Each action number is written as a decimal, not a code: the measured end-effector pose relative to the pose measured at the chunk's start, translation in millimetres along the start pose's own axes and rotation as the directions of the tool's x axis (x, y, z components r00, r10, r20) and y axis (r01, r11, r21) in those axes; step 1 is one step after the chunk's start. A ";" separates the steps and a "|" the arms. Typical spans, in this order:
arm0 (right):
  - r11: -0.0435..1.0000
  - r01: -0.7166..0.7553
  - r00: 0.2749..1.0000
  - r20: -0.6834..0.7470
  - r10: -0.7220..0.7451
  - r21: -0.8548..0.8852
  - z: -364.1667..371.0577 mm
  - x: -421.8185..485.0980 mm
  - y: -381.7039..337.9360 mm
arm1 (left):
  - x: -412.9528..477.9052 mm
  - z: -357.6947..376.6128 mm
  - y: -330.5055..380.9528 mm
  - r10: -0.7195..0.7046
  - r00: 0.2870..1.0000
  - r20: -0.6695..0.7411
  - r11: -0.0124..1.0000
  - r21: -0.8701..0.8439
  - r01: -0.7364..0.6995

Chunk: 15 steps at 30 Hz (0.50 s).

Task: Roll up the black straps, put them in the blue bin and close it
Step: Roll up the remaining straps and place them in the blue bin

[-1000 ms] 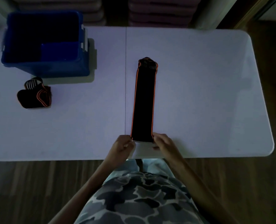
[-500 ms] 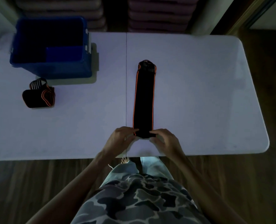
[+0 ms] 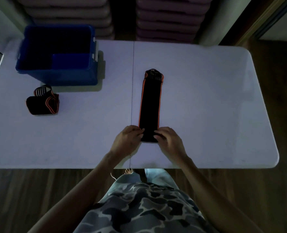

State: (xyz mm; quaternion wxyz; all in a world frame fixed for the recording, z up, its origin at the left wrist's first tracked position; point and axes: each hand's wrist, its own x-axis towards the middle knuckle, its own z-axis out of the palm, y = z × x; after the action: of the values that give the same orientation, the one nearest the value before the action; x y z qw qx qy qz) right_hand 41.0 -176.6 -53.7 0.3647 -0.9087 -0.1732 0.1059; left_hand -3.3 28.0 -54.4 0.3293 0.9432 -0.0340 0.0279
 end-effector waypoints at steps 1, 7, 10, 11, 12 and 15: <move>0.998 0.043 0.998 0.057 -0.040 -0.049 -1.5 -3.7 5.4 | -1.3 -2.1 -1.7 0.029 0.998 0.055 0.999 0.039 -0.031; 0.995 0.089 0.988 0.134 -0.082 -0.046 -5.7 -0.5 15.6 | 10.2 -8.1 -10.8 0.025 0.992 0.122 1.000 0.002 -0.025; 0.981 -0.112 0.979 0.187 0.081 0.161 -14.0 17.1 7.1 | 19.6 -5.8 -8.7 -0.145 0.982 0.124 0.978 -0.129 0.161; 0.968 -0.164 0.972 0.201 0.125 0.192 -15.4 24.5 5.8 | 25.3 -5.1 -7.6 -0.223 0.965 0.140 0.962 -0.130 0.241; 0.957 -0.209 0.964 0.205 0.167 0.201 -15.6 31.5 4.9 | 31.7 -5.0 -5.6 -0.292 0.943 0.159 0.944 -0.110 0.311; 0.946 -0.257 0.962 0.148 0.230 0.198 -13.8 47.4 2.8 | 48.1 -5.5 2.8 -0.453 0.880 0.141 0.875 -0.116 0.469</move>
State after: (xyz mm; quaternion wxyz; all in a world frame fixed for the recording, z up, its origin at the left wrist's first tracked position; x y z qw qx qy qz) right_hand 89.6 -168.6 -49.0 0.4337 -0.8701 -0.0689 0.2239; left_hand 44.2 27.0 -44.8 0.3926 0.8972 0.1721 -0.1057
